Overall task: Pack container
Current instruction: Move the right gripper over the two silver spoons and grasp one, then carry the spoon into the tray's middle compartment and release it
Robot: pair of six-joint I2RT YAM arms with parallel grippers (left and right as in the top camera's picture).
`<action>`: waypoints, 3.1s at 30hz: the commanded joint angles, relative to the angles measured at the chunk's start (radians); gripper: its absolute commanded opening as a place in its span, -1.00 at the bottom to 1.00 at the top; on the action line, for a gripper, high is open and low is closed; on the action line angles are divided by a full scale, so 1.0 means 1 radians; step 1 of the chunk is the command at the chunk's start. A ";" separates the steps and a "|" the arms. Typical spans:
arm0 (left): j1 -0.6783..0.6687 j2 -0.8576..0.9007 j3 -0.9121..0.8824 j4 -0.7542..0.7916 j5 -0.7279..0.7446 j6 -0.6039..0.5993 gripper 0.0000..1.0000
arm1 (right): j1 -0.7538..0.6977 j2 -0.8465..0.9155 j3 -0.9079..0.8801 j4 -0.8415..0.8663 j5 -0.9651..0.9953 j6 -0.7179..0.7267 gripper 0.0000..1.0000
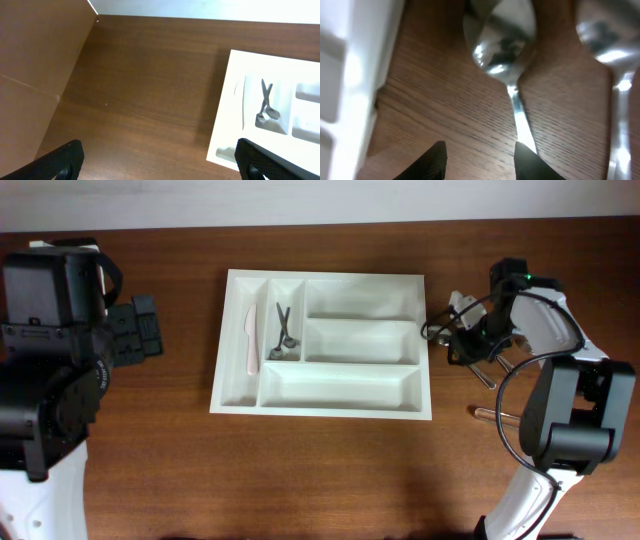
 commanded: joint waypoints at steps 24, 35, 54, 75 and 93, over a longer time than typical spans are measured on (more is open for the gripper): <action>0.004 -0.006 0.006 0.002 -0.014 0.005 0.99 | 0.011 0.010 0.132 -0.045 -0.076 -0.026 -0.03; 0.004 -0.006 0.006 0.002 -0.014 0.005 0.99 | 0.011 0.024 0.157 0.053 0.037 -0.121 -0.11; 0.004 -0.006 0.006 0.002 -0.014 0.005 0.99 | 0.010 0.089 0.066 0.118 0.037 -0.130 -0.12; 0.004 -0.006 0.006 0.002 -0.014 0.005 0.99 | 0.012 0.087 0.058 0.159 0.035 -0.066 -0.92; 0.004 -0.006 0.006 0.002 -0.014 0.005 0.98 | 0.181 0.083 0.547 -0.277 -0.159 -0.272 -0.92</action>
